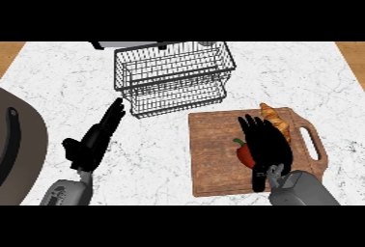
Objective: Pick the bell pepper from the cutting board and place it in the tiered basket
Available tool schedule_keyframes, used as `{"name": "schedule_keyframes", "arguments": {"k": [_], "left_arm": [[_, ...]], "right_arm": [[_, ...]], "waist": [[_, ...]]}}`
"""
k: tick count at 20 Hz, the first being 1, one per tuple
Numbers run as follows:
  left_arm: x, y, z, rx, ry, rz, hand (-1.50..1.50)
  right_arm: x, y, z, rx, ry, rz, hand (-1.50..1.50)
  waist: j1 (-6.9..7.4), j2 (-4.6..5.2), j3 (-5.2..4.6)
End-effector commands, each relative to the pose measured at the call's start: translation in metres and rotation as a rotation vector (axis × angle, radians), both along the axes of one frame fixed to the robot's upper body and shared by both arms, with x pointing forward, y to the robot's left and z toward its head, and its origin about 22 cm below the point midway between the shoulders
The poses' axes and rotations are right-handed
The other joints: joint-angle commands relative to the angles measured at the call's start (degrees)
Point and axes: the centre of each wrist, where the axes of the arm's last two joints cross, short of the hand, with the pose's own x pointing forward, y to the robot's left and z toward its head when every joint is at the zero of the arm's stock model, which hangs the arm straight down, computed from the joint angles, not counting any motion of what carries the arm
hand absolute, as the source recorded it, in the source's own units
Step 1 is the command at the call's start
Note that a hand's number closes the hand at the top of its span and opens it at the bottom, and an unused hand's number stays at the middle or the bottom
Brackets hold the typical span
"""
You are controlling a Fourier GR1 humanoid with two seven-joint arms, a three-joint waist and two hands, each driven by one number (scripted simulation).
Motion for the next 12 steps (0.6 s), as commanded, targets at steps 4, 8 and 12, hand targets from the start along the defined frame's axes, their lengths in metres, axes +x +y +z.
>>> {"name": "schedule_keyframes", "arguments": {"k": [4, 8, 12], "left_arm": [[-0.018, 0.003, -0.008, -0.008, 0.003, -0.012, 0.0], [-0.014, -0.001, 0.016, 0.003, -0.002, 0.013, 0.0], [-0.009, 0.002, 0.0, 0.011, -0.002, 0.014, 0.0]], "right_arm": [[-0.003, 0.01, -0.016, 0.152, -0.095, 0.074, 1.5], [0.003, -0.011, -0.027, 0.148, -0.117, 0.106, 1.5], [-0.003, 0.008, -0.016, 0.162, -0.136, 0.117, 1.5]], "waist": [[0.38, 0.02, 0.03], [0.19, -0.02, 0.03], [-0.02, -0.03, 0.0]]}}
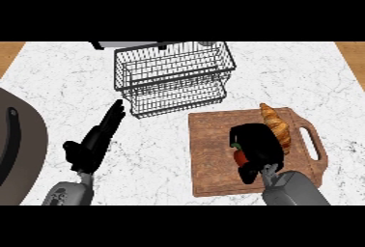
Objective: Pick the bell pepper from the cutting board and place it in the tiered basket
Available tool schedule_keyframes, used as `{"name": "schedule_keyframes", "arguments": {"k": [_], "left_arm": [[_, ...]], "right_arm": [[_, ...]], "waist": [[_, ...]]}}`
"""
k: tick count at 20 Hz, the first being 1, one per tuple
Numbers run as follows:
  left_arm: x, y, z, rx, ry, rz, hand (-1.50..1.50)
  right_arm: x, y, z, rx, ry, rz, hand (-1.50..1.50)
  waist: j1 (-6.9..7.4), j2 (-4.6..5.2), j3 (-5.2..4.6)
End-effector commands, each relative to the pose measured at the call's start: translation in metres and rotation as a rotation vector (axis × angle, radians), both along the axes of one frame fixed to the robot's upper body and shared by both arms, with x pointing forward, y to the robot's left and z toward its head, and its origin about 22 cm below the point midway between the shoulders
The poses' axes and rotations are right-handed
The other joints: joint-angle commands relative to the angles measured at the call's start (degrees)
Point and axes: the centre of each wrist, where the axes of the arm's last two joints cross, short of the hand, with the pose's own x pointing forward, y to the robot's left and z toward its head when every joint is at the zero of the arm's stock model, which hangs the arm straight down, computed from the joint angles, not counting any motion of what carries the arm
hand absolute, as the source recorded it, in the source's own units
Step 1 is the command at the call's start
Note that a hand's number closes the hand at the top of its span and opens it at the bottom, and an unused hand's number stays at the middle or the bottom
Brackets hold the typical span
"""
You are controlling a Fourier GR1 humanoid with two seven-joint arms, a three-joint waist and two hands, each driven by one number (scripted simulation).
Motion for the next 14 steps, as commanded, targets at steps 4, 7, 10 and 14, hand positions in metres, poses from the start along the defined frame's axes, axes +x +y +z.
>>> {"name": "schedule_keyframes", "arguments": {"k": [4, 7, 10, 14], "left_arm": [[-0.013, 0.011, -0.008, -0.01, -0.011, 0.002, 0.0], [0.012, 0.006, -0.009, 0.009, 0.001, -0.002, 0.0], [-0.001, 0.012, -0.003, -0.003, -0.002, -0.013, 0.0], [0.0, -0.016, -0.003, 0.006, -0.01, -0.023, 0.0]], "right_arm": [[0.003, 0.013, 0.001, 0.007, -0.072, 0.023, 1.5], [0.03, -0.056, 0.014, 0.005, -0.117, -0.002, 1.5], [0.059, -0.152, 0.044, 0.038, -0.145, -0.049, 1.5], [0.079, -0.209, 0.054, 0.079, -0.224, -0.05, 1.5]], "waist": [[0.05, 0.02, 0.04], [-0.27, 0.18, 0.04], [0.8, 0.51, 0.15], [1.23, 0.6, 0.16]]}}
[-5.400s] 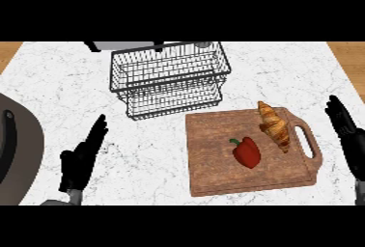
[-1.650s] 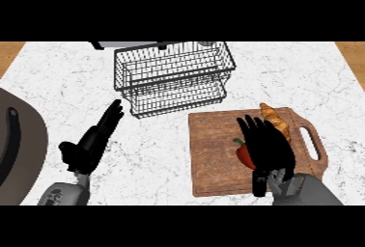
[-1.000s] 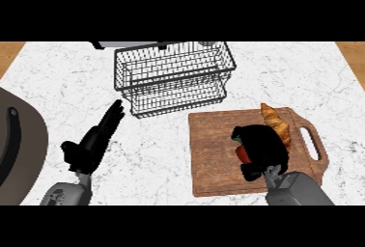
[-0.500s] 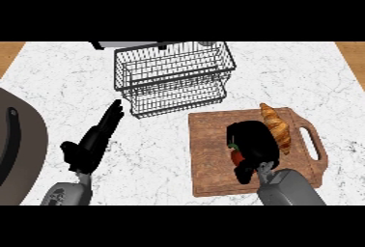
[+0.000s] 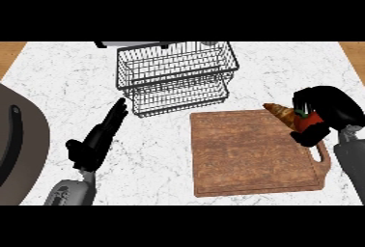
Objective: Pick the bell pepper from the cutting board and place it in the tiered basket
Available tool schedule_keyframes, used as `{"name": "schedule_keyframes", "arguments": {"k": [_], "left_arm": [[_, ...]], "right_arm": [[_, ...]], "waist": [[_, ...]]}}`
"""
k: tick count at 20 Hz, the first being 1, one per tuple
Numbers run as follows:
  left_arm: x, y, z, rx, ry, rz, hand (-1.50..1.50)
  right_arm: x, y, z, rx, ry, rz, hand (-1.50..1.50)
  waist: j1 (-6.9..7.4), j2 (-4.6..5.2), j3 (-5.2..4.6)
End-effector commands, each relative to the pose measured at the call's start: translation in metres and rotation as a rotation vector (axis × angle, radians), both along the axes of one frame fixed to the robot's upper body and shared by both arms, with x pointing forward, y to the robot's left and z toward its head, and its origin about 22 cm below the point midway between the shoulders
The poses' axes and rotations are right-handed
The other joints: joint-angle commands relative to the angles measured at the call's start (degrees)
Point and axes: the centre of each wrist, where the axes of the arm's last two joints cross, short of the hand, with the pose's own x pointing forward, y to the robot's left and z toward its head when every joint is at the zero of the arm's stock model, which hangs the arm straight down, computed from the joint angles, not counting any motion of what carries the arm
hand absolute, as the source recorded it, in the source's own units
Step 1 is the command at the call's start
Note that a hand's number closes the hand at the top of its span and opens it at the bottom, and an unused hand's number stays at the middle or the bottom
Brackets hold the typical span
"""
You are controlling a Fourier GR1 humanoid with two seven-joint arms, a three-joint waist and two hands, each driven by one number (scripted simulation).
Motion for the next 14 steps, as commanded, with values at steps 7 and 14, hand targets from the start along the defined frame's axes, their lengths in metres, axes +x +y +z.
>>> {"name": "schedule_keyframes", "arguments": {"k": [7, 14], "left_arm": [[-0.001, 0.016, -0.006, -0.001, 0.01, 0.028, 0.0], [-0.01, -0.002, -0.001, -0.005, 0.007, 0.03, 0.0]], "right_arm": [[0.029, -0.047, 0.069, 0.543, -0.18, 0.118, 1.5], [0.043, -0.009, 0.157, 0.589, -0.253, 0.224, 1.5]], "waist": [[-0.84, -0.35, -0.03], [-0.5, -0.53, -0.05]]}}
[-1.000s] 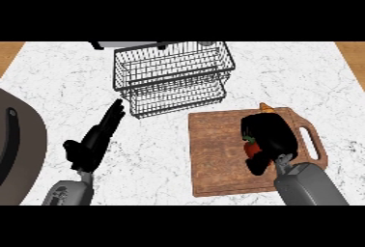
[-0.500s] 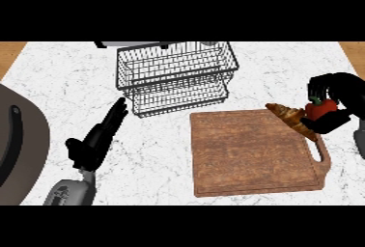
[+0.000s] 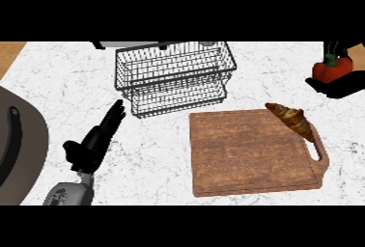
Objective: Pick the bell pepper from the cutting board and place it in the tiered basket
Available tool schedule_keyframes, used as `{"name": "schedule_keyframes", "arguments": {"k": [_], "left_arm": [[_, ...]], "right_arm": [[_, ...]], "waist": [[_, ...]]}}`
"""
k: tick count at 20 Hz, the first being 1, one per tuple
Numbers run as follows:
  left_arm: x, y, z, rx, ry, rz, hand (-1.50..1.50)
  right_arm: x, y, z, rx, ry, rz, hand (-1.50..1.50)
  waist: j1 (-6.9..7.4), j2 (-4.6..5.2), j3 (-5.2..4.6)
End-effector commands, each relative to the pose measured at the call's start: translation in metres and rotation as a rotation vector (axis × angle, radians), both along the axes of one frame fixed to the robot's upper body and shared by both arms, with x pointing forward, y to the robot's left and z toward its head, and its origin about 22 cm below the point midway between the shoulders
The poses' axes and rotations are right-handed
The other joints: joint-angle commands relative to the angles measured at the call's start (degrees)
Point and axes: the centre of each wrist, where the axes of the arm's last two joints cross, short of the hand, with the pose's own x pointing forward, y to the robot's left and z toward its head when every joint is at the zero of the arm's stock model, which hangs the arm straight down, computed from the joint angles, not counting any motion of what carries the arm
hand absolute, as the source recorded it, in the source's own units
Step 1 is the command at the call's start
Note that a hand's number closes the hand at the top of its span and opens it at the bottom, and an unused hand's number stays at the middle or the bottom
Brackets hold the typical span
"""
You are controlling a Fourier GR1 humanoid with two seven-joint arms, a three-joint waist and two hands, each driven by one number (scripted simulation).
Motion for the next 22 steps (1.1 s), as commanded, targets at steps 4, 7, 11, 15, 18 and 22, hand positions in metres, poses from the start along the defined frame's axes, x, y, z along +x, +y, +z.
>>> {"name": "schedule_keyframes", "arguments": {"k": [4, 7, 11, 15, 18, 22], "left_arm": [[0.003, -0.003, 0.005, -0.005, -0.004, 0.019, 0.0], [0.01, 0.003, 0.007, 0.014, -0.005, -0.002, 0.0], [-0.001, -0.008, -0.006, 0.001, 0.0, -0.018, 0.0], [0.001, -0.001, 0.014, -0.008, -0.021, -0.008, 0.0], [0.002, -0.024, -0.001, 0.002, -0.008, -0.028, 0.0], [-0.006, 0.009, -0.004, 0.004, 0.006, -0.024, 0.0]], "right_arm": [[0.006, 0.059, 0.086, 0.061, -0.012, 0.054, 1.5], [0.015, 0.116, 0.092, 0.115, 0.0, 0.045, 1.5], [0.021, 0.148, 0.119, 0.1, 0.038, 0.037, 1.5], [0.039, 0.19, 0.116, 0.124, 0.05, 0.036, 1.5], [0.045, 0.218, 0.137, 0.089, 0.075, 0.058, 1.5], [0.058, 0.251, 0.111, 0.046, 0.122, 0.095, 1.5]], "waist": [[-0.05, -0.14, -0.04], [0.16, -0.02, -0.07], [0.19, 0.01, -0.06], [0.88, 0.12, -0.02], [0.78, 0.23, -0.05], [1.35, 0.44, -0.06]]}}
